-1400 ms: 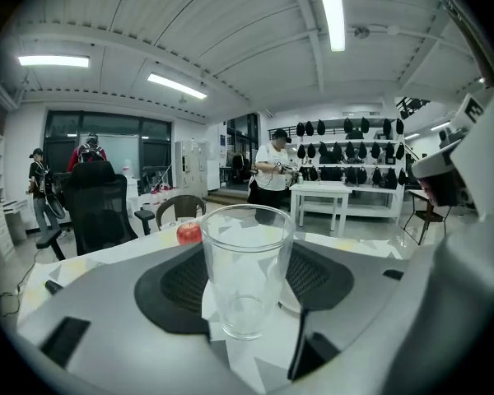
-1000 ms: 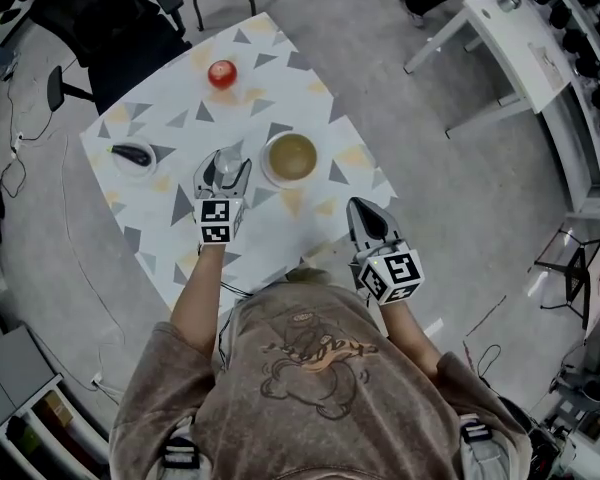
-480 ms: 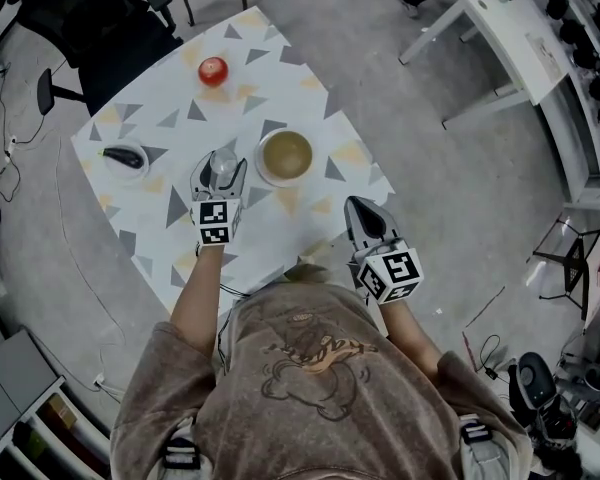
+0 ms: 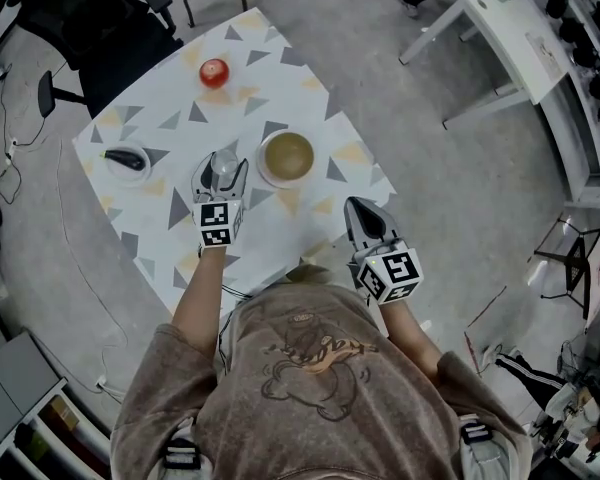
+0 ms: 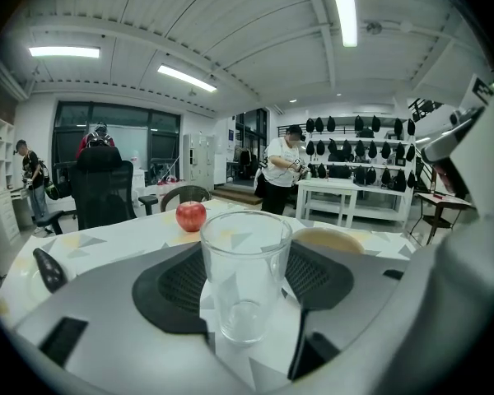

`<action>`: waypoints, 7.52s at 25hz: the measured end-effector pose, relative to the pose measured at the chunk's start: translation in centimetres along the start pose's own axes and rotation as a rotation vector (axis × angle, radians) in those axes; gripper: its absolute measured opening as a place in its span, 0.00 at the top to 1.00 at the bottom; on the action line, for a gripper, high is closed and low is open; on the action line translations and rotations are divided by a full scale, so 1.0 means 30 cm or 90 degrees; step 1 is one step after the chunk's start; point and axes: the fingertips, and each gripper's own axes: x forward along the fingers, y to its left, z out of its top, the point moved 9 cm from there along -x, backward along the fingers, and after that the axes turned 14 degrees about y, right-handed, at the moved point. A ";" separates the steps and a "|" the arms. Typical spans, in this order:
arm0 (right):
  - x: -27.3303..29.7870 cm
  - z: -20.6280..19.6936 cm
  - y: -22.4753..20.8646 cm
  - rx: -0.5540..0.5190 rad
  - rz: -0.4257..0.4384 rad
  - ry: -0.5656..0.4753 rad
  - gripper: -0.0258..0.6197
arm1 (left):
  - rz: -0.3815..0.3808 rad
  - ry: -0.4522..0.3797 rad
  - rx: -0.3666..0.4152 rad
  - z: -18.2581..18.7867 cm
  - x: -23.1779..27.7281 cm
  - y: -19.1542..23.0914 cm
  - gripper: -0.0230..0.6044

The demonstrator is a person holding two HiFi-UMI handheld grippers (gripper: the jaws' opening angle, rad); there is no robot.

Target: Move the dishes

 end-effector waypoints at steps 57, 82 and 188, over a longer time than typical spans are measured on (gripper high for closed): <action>-0.070 -0.046 -0.047 0.013 -0.025 -0.019 0.95 | -0.113 0.037 -0.031 0.044 -0.023 -0.303 0.51; 0.016 -0.032 -0.182 0.031 -0.022 0.027 0.95 | -0.056 0.136 -0.080 0.000 0.160 -0.274 0.65; -0.103 -0.124 -0.037 0.003 -0.040 0.002 0.95 | -0.177 0.175 -0.257 -0.163 -0.044 -0.343 0.91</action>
